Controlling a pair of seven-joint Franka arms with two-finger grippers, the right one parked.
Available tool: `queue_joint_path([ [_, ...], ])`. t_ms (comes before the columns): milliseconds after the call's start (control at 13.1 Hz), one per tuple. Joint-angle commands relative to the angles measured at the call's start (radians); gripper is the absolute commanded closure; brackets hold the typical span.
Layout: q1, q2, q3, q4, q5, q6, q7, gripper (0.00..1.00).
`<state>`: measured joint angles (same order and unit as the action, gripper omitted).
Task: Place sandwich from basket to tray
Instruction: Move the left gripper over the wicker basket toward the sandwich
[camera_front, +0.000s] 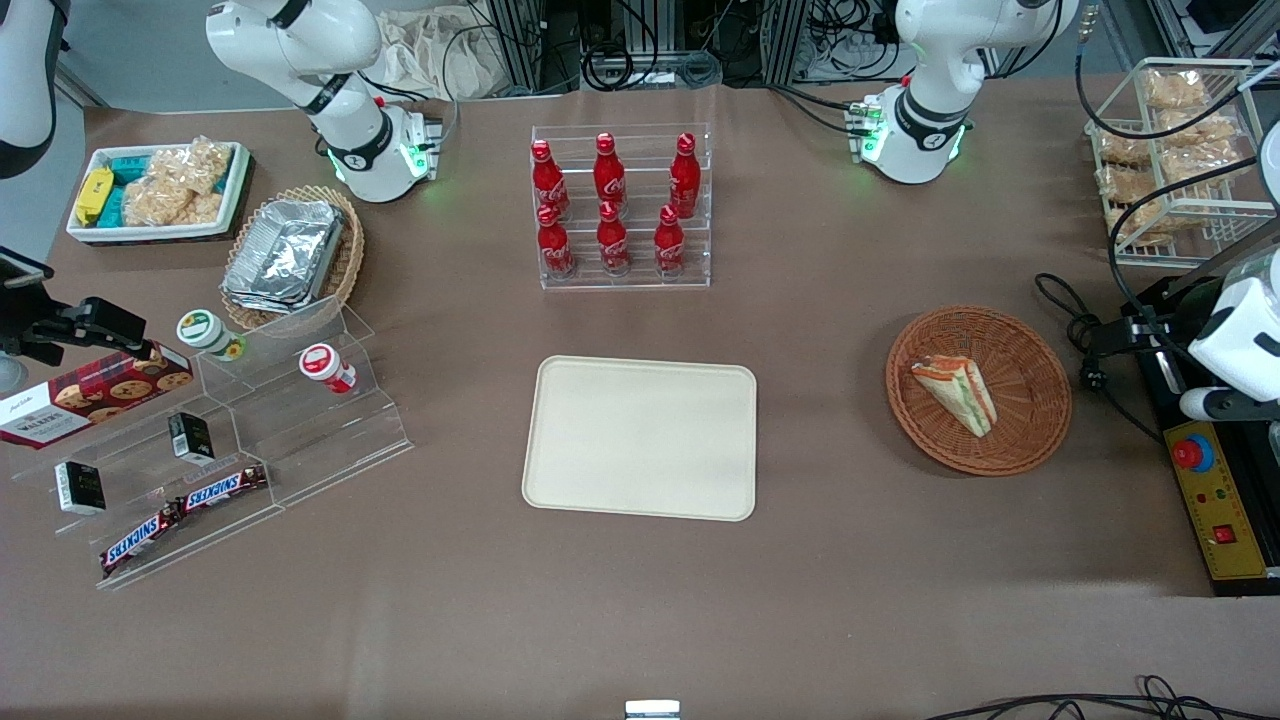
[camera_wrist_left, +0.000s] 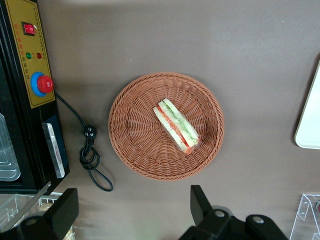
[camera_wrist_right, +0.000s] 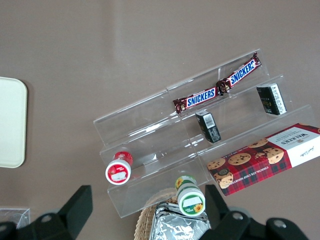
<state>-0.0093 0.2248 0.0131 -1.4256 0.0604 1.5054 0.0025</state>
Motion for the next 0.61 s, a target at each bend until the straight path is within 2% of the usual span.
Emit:
queue_joint_path([
  [0,-0.011,0.014,0.002,0.014,0.004,-0.019,-0.012,0.01],
  [533,-0.037,0.044,-0.001,-0.021,-0.03,-0.065,-0.021,0.01],
])
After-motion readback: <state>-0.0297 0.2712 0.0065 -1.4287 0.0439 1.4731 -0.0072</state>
